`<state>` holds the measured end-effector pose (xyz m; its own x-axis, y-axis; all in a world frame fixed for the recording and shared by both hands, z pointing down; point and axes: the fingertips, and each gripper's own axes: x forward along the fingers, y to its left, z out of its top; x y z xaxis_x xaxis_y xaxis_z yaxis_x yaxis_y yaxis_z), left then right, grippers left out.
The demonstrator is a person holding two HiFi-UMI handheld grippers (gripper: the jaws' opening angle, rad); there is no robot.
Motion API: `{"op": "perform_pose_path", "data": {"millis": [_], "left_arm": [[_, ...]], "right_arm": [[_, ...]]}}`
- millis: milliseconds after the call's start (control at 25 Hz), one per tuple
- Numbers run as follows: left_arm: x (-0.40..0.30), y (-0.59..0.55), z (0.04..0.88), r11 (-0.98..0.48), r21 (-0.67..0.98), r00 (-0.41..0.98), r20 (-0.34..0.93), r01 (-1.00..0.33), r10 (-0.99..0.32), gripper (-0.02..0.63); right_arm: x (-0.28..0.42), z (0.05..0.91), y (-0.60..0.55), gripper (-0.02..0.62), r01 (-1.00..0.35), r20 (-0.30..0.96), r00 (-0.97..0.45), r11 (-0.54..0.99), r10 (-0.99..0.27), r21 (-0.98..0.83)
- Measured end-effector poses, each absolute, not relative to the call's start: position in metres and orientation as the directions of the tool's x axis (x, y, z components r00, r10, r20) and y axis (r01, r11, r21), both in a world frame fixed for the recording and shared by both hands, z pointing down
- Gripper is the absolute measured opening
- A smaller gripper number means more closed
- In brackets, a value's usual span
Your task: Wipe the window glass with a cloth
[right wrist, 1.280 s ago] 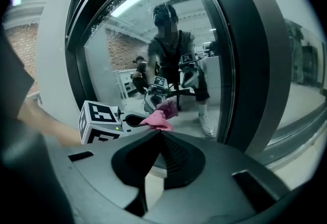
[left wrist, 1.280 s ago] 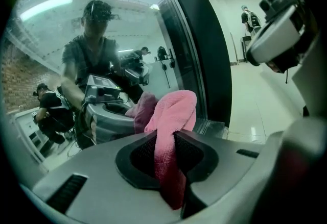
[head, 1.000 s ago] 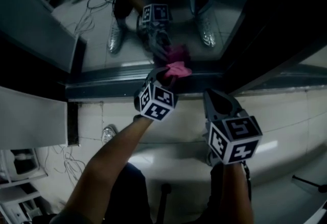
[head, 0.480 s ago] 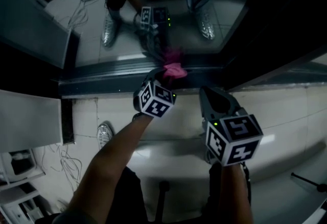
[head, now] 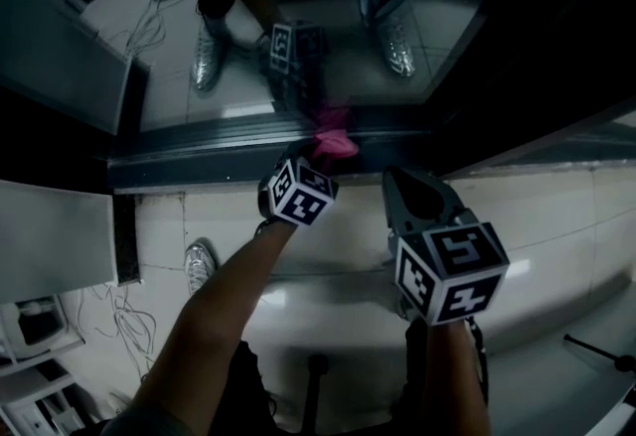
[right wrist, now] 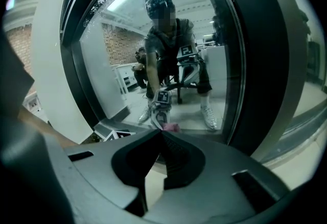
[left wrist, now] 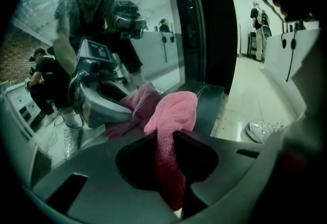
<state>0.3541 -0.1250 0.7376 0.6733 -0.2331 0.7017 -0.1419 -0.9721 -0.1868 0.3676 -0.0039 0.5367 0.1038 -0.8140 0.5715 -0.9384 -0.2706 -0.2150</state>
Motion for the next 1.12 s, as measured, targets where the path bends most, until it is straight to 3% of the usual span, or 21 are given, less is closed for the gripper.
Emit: {"op": "perform_pose_path", "data": {"millis": [440,680,1120], "left_arm": [[0.344,-0.121,0.702,-0.979,-0.164,0.706,0.68,-0.118,-0.199,0.058],[0.325,-0.109,0.631,-0.966,-0.251,0.771,0.603,-0.057,-0.202,0.058],[0.316,-0.11,0.443,-0.927,-0.359,0.893,0.374,-0.109,-0.25,0.058]], "right_arm": [[0.376,0.522,-0.022,-0.002,-0.94,0.543,0.13,-0.277,-0.829,-0.198],[0.348,0.517,-0.01,-0.002,-0.955,0.5,0.096,-0.221,-0.861,-0.197],[0.304,0.43,-0.002,-0.002,-0.968,0.407,0.101,-0.184,-0.908,-0.168]]}}
